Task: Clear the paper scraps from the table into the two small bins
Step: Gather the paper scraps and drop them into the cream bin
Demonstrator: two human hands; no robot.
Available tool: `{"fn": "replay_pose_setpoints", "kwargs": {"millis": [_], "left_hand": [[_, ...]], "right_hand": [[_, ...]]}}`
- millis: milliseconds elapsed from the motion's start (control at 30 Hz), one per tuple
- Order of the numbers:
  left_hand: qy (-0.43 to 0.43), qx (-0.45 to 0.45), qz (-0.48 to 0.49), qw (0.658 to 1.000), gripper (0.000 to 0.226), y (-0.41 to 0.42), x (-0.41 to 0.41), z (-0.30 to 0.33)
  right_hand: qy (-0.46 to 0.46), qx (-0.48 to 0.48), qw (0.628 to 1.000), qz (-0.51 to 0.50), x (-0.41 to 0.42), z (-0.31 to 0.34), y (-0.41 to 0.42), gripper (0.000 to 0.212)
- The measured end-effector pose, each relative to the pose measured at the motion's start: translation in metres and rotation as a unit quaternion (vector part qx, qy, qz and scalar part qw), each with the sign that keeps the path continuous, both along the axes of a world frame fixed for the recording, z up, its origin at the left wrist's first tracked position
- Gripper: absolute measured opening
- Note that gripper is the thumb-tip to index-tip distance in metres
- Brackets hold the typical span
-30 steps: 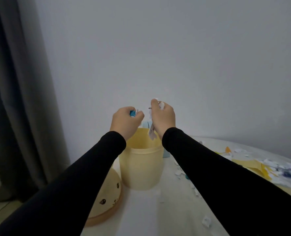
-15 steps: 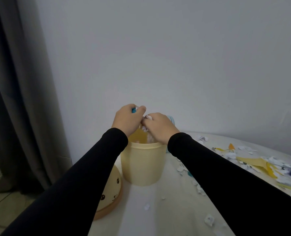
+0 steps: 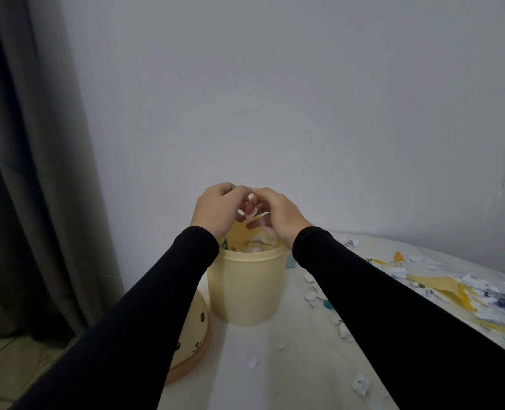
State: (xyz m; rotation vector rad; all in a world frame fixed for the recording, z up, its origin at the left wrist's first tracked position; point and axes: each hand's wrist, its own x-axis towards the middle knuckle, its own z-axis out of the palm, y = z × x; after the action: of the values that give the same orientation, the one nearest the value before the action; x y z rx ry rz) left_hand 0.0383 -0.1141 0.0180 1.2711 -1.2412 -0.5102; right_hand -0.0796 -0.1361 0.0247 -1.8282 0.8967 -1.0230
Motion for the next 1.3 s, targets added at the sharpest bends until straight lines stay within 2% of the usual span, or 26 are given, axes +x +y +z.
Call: {"fn": "replay_pose_setpoints", "kwargs": {"millis": [100,167,267,333,400,533,633,700,767,833,900,1033,1133,1300], "left_hand": [[-0.016,-0.001,0.031,0.999,0.027,0.0,-0.001,-0.001],[-0.05,-0.004,0.05,0.998,0.024,-0.001,-0.002,-0.002],[-0.083,-0.035,0.073,0.993,0.022,0.001,-0.001,0.003],[-0.097,-0.068,0.08,0.99,0.021,0.008,-0.002,0.011],[-0.094,-0.092,0.075,0.988,0.02,0.02,-0.005,0.018],[-0.079,-0.125,0.06,0.987,0.017,0.064,-0.029,0.003],[-0.155,-0.15,0.056,0.975,0.015,0.104,-0.049,-0.04],[-0.244,-0.105,0.036,0.963,0.011,0.123,-0.057,-0.074],[-0.345,0.018,0.031,0.938,0.039,0.134,-0.067,-0.103],[-0.402,0.168,0.028,0.9,0.062,0.141,-0.077,-0.124],[-0.44,0.247,0.014,0.863,0.068,0.145,-0.086,-0.132],[-0.471,0.25,-0.003,0.846,0.063,0.146,-0.089,-0.138],[-0.46,0.243,-0.041,0.853,0.061,0.153,-0.091,-0.135],[-0.505,0.231,-0.056,0.83,0.066,0.151,-0.093,-0.132]], "right_hand": [[-0.01,0.045,0.999,-0.016,-0.001,0.002,-0.005,0.031],[-0.01,0.041,0.999,-0.029,-0.001,0.003,-0.008,0.021],[0.067,-0.06,0.994,-0.062,-0.006,0.007,-0.01,0.009],[0.098,-0.092,0.988,-0.071,-0.01,0.008,-0.006,0.009],[0.064,-0.098,0.991,-0.068,-0.017,0.006,0.006,0.014],[-0.067,-0.176,0.976,-0.107,-0.033,-0.007,0.039,0.023],[-0.119,-0.179,0.965,-0.151,-0.048,-0.026,0.063,0.022],[-0.053,-0.172,0.966,-0.187,-0.061,-0.048,0.077,0.019],[0.118,-0.148,0.964,-0.187,-0.073,-0.076,0.088,0.016],[0.335,-0.135,0.921,-0.146,-0.08,-0.103,0.101,0.034],[0.452,-0.137,0.874,-0.112,-0.08,-0.116,0.108,0.047],[0.491,-0.103,0.862,-0.07,-0.072,-0.112,0.1,0.05],[0.523,-0.092,0.846,-0.045,-0.069,-0.109,0.096,0.047],[0.488,-0.096,0.864,-0.08,-0.091,-0.112,0.115,0.038]]}}
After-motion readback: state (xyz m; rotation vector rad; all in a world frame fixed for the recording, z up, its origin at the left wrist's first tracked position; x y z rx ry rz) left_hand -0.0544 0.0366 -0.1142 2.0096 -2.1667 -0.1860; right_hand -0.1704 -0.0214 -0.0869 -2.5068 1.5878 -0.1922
